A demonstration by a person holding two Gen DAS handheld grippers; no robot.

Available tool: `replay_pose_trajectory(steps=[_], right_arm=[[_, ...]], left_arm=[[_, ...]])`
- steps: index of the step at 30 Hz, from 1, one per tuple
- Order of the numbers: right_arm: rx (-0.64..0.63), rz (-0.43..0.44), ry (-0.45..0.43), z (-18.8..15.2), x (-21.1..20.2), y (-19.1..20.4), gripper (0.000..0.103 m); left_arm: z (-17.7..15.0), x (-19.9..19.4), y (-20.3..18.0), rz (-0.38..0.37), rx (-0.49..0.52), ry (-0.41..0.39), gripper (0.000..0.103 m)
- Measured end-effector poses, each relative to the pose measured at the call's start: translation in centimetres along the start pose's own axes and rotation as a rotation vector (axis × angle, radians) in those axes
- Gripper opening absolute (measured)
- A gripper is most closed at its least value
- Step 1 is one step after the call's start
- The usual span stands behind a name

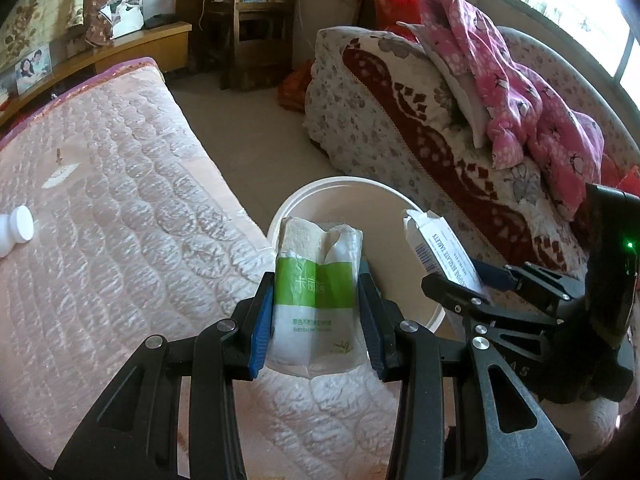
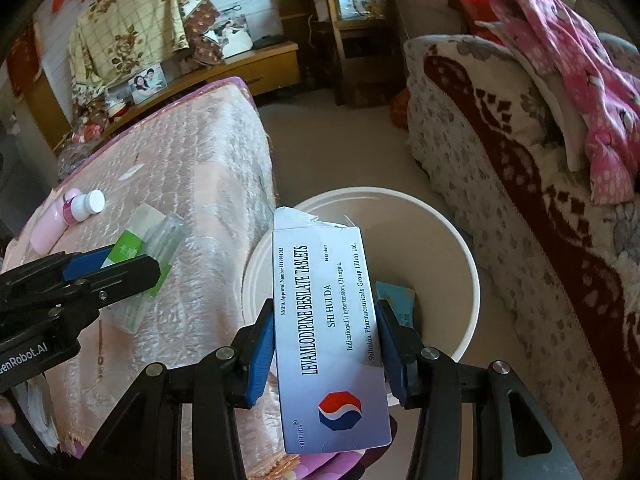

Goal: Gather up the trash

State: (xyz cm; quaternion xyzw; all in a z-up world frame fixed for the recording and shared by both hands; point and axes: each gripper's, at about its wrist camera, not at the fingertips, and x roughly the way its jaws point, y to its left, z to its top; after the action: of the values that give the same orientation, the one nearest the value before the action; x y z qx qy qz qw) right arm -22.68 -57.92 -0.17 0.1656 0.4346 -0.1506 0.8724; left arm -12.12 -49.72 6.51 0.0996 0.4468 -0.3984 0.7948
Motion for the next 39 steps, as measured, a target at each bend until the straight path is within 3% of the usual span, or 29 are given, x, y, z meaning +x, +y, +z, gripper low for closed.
replay_pose_trajectory(steps=[11, 21, 28, 39], right_arm=[[0.067, 0.007, 0.021, -0.1, 1.8, -2.0, 0.046], [0.101, 0.013, 0.028, 0.2, 3.3, -3.0, 0.046], [0.160, 0.009, 0.024, 0.4, 4.1, -4.4, 0.051], [0.144, 0.004, 0.025, -0.6, 3.2, -4.0, 0.051]], left_arm=[[0.6, 2.4, -1.1, -0.001, 0.004, 0.009, 0.039], [0.8, 3.8, -1.0, -0.002, -0.004, 0.026, 0.049], [0.8, 4.0, -0.9, -0.005, -0.006, 0.029, 0.051], [0.4, 3.4, -0.7, 0.012, -0.008, 0.012, 0.051]])
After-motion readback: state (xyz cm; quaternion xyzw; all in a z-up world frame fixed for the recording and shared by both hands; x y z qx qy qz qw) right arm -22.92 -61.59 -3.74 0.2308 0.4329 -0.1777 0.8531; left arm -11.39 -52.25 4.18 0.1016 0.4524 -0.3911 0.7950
